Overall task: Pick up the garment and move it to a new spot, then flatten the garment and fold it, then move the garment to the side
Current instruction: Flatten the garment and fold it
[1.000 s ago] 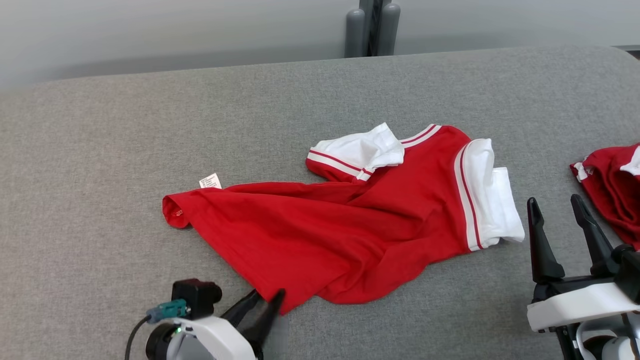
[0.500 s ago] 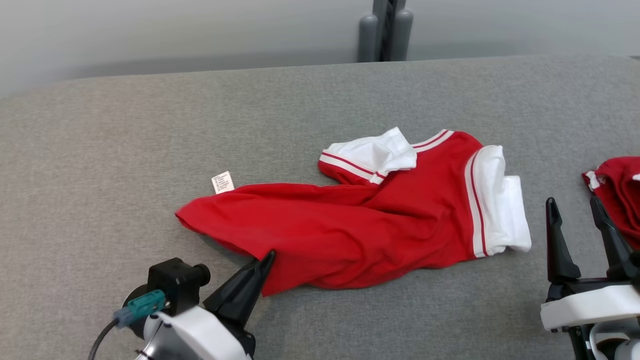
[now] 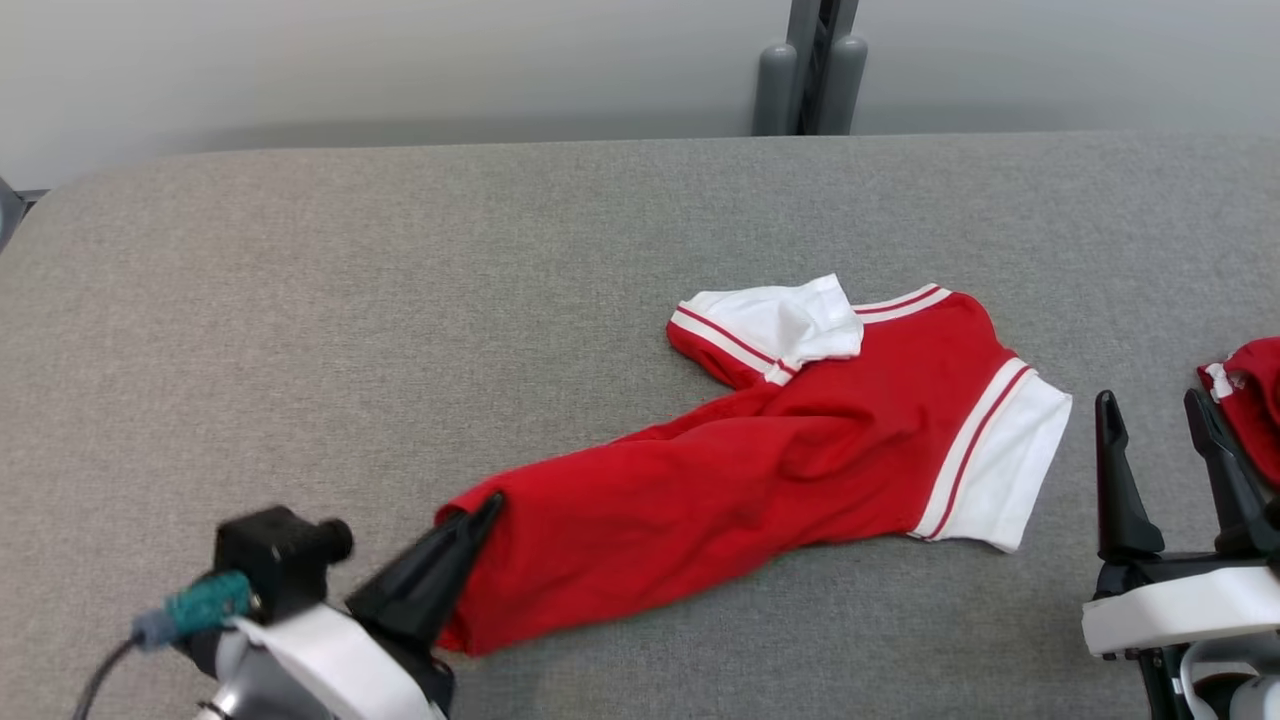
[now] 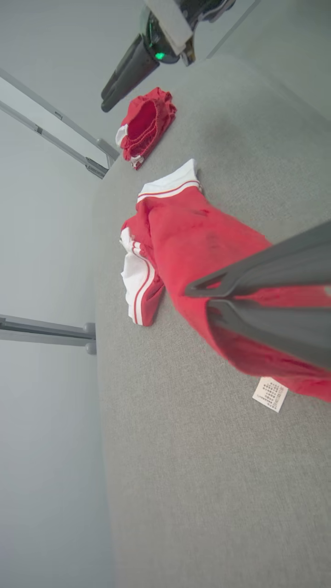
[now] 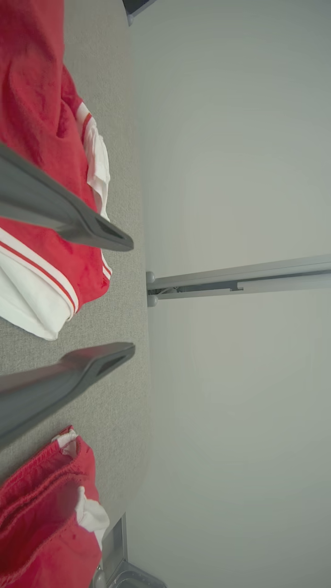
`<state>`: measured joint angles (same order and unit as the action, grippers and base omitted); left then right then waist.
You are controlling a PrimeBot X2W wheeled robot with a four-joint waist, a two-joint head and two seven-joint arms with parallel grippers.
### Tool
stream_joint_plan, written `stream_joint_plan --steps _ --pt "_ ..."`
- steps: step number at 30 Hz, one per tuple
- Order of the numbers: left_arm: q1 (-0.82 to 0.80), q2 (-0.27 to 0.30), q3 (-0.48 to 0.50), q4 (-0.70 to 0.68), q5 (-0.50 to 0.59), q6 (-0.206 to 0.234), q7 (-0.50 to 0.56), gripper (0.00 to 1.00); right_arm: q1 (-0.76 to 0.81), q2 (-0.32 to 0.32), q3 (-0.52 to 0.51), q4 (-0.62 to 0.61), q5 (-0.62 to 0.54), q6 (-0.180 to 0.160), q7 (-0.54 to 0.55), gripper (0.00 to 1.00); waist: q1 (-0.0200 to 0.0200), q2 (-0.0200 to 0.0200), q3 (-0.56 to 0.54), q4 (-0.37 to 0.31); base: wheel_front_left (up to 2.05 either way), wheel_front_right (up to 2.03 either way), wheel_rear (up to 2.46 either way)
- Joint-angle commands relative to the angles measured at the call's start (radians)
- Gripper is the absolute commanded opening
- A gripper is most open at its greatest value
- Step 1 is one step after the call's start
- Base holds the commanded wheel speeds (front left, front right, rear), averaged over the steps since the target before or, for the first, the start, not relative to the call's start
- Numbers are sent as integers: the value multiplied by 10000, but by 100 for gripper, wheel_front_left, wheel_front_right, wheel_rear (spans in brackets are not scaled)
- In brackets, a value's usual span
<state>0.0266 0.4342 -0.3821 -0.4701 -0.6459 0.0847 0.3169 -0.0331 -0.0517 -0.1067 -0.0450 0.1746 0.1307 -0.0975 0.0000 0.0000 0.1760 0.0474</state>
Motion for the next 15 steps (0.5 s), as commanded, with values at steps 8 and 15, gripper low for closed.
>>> stream_joint_plan --steps 8,15 --pt "-1919 -379 659 3802 -653 -774 -788 0 -309 -24 155 81 80 1 -3 100 0 0 396 -474 0 0 0" --pt "-3521 -830 662 6950 -623 -1320 -1521 0 -442 -20 231 144 167 1 -74 100 0 0 815 -889 0 0 0"
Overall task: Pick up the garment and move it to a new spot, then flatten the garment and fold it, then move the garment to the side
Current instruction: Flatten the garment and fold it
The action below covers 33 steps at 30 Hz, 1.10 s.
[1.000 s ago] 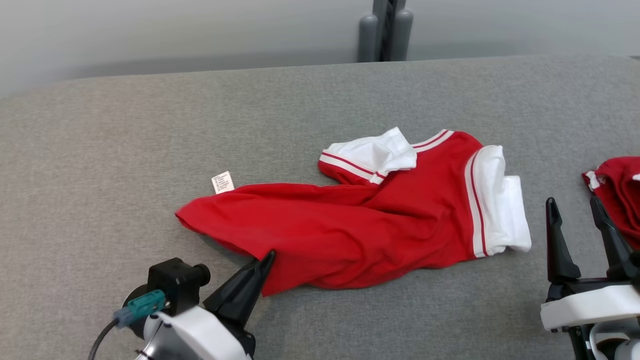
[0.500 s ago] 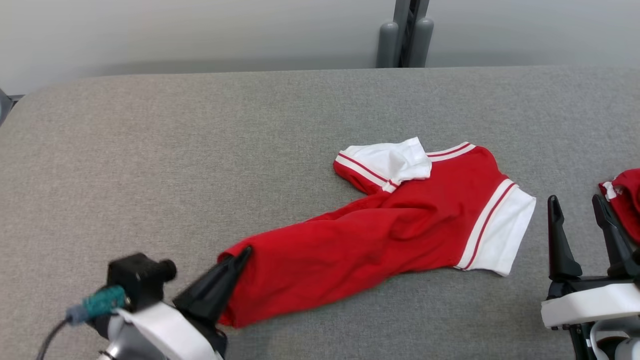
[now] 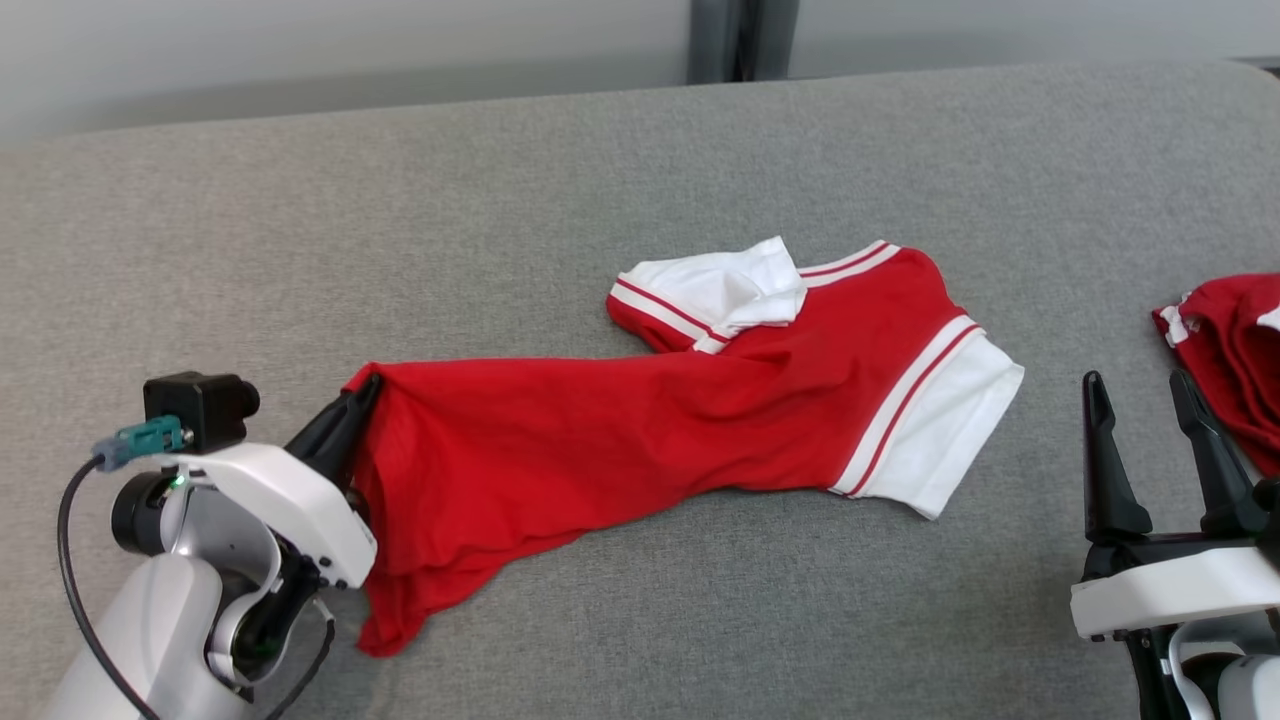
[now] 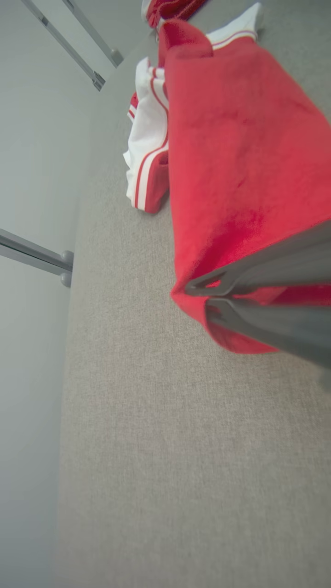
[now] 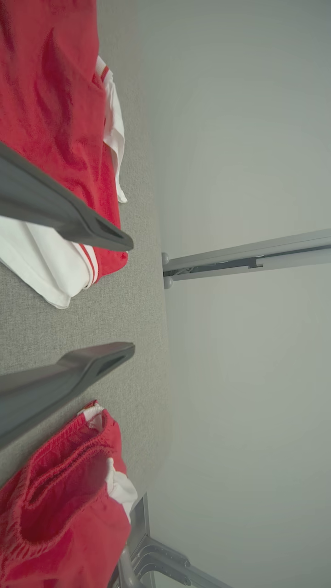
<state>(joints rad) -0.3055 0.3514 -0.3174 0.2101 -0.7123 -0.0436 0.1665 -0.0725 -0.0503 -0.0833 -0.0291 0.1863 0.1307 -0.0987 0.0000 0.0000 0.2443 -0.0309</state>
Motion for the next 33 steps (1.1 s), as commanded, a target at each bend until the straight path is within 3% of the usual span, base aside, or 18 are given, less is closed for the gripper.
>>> stream_joint_plan --steps 1,2,3,4,5,10,17,27,33 --pt "-382 -46 -10 456 71 -102 -106 0 -71 -31 -11 7 63 1 -81 100 0 0 176 -132 0 0 0" --pt "-726 -63 35 1038 110 -177 -304 11 -130 -32 -33 33 80 1 -113 100 0 0 267 -181 0 0 0" --pt "-837 -85 30 1313 127 -187 -396 38 -150 -29 -48 59 86 1 -138 100 0 0 295 -204 0 0 0" --pt "-956 -114 61 1499 188 -168 -580 78 -156 -30 -75 75 83 1 -144 100 0 0 313 -213 0 0 0" --pt "-1061 -121 107 1662 259 -119 -804 100 -164 -28 -110 85 80 1 -173 100 0 0 329 -216 0 0 0" --pt "-1094 -342 592 2082 520 523 -2201 100 -177 -29 -324 88 28 1 -267 100 0 0 263 -141 0 0 0" --pt "-537 -485 1122 1092 915 1112 -3948 100 -183 -28 -451 -53 -150 1 -259 100 0 0 -46 210 0 0 0" --pt "1466 -573 1637 -2493 2393 1282 -4289 100 30 -107 -210 -89 -407 1 -66 100 0 0 -661 582 0 0 0" --pt "2471 -451 1632 -3111 3187 1338 -4294 100 290 -141 -102 -37 -401 1 25 100 0 0 -1051 684 0 0 0"
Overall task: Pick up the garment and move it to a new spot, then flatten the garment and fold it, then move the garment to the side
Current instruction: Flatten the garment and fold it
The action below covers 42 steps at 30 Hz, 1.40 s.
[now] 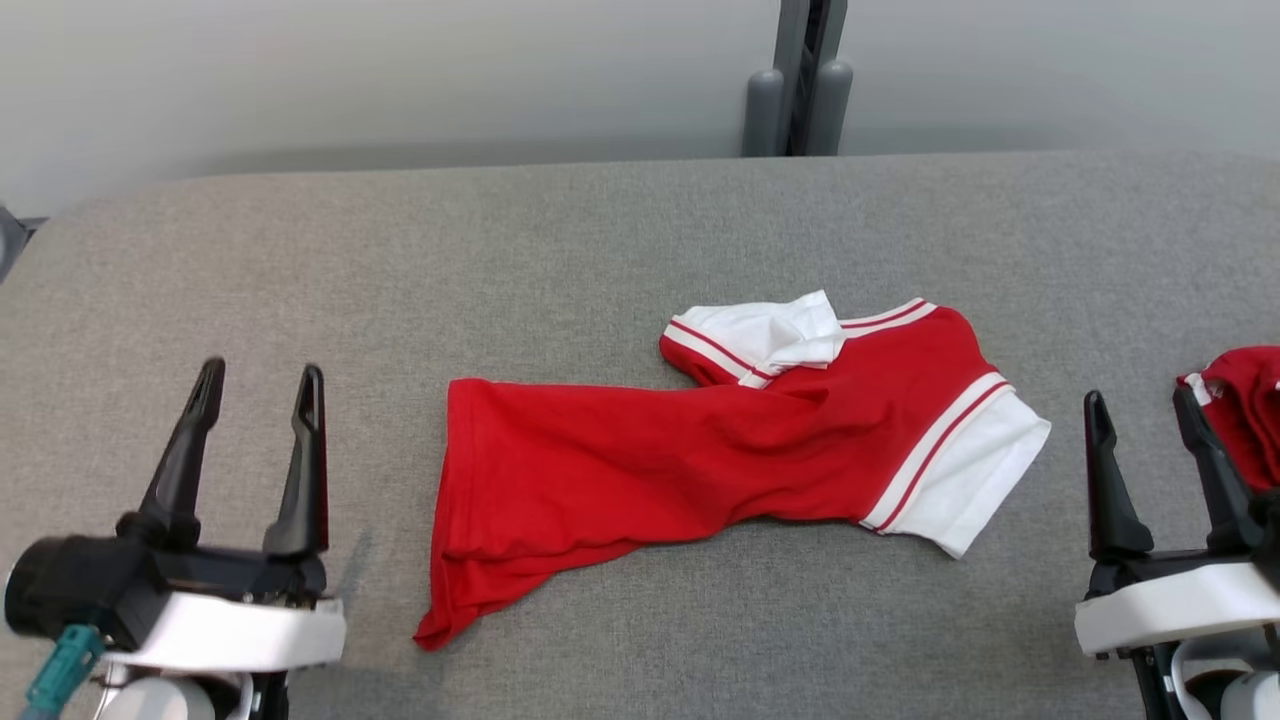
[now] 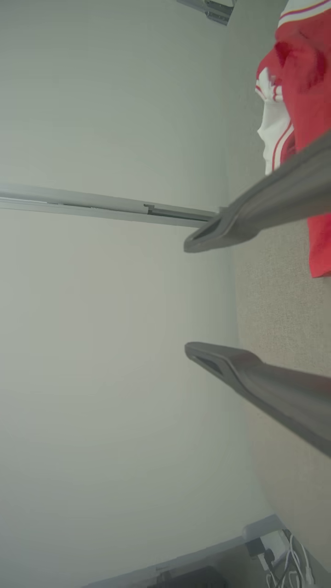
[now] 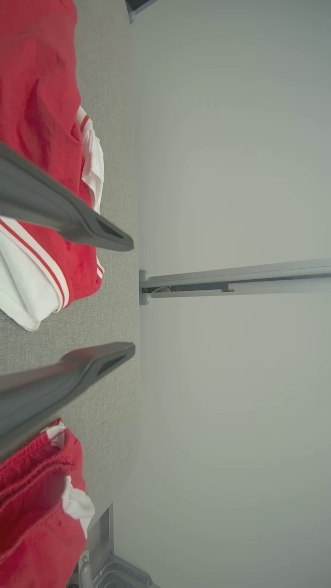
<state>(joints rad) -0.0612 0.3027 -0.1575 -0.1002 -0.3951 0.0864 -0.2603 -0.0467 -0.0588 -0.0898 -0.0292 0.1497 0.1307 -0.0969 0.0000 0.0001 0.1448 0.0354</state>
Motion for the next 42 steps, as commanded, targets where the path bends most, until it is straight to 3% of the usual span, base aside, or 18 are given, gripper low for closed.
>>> stream_joint_plan --steps 1,25,31,42 --pt "144 100 21 40 128 50 -26 100 95 -60 -1 -17 -36 1 33 100 0 -1 -127 22 0 0 0" --pt "436 145 -342 -126 364 441 372 100 157 -220 -189 476 376 1 507 100 0 -1 -133 71 0 0 0" --pt "209 42 -508 -263 354 446 491 100 -160 -859 -540 2187 812 1 1580 100 0 -1 183 171 0 0 0" --pt "-312 -122 -745 -290 436 412 431 100 -1826 -1480 585 4252 1435 1 1374 100 0 -1 1167 321 0 0 0"
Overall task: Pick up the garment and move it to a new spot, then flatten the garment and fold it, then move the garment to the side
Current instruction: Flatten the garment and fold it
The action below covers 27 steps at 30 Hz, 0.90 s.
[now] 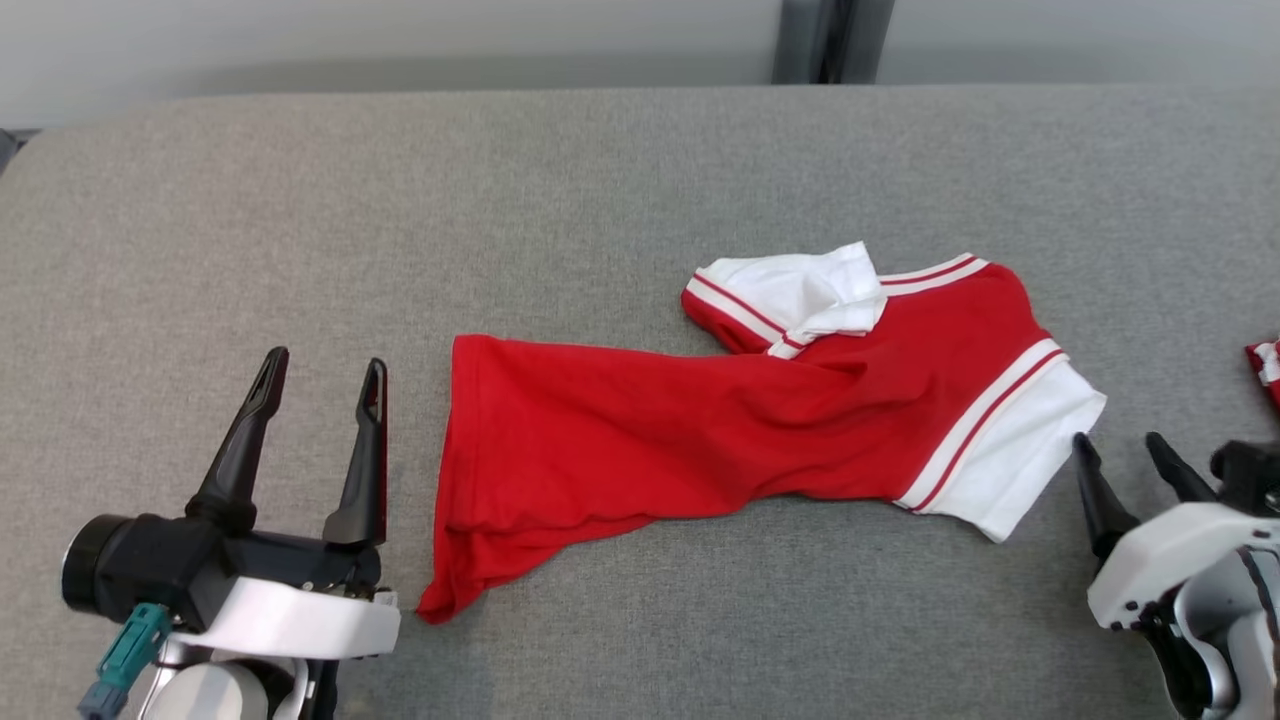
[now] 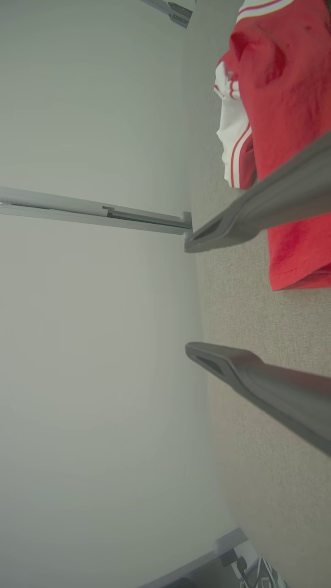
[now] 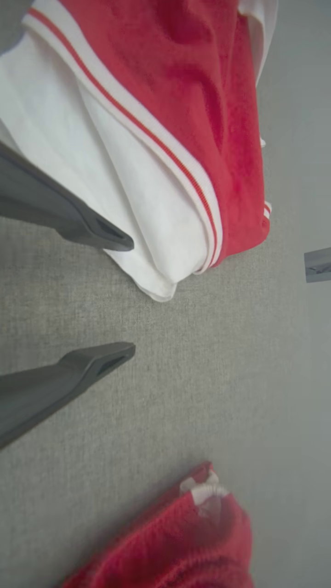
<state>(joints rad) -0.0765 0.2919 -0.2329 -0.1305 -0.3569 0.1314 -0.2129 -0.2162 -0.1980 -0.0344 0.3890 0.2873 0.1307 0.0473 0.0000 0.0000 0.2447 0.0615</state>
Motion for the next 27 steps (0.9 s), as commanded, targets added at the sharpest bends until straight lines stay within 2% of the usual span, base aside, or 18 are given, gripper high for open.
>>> stream_joint_plan --steps 1,7,8,9,10,14,18,23,27 --pt "-211 -28 -6 38 50 -41 -58 100 -289 -151 174 282 100 1 -23 100 0 0 266 89 0 0 0" --pt "-576 -93 -94 230 73 -137 -176 100 -1052 -311 988 1354 530 1 -91 100 0 0 718 211 0 0 0" --pt "-614 -99 -97 264 68 -149 -188 100 -1119 -315 1084 1504 612 3 -104 50 0 0 760 214 0 0 0" --pt "-631 -107 -95 304 66 -137 -216 100 -1183 -314 1145 1593 722 3 -210 27 0 0 780 209 0 0 0" --pt "-629 -114 -93 342 66 -144 -240 100 -1228 -325 1196 1678 783 1 -297 0 0 0 787 198 0 0 0" --pt "-716 -142 -106 485 56 -166 -278 100 -1147 -439 1123 1511 1031 -2 -868 0 0 0 749 133 0 0 0" --pt "-740 -91 -86 538 46 -184 -318 100 -942 -286 745 364 970 0 -1303 0 0 0 672 -44 0 0 0" --pt "-632 7 -32 528 -9 -203 -341 100 35 381 -170 -2204 789 0 -685 0 0 0 579 -339 0 0 0" --pt "-661 22 -63 540 -18 -213 -317 100 624 804 -617 -3024 727 0 -267 0 0 0 560 -392 0 0 0"
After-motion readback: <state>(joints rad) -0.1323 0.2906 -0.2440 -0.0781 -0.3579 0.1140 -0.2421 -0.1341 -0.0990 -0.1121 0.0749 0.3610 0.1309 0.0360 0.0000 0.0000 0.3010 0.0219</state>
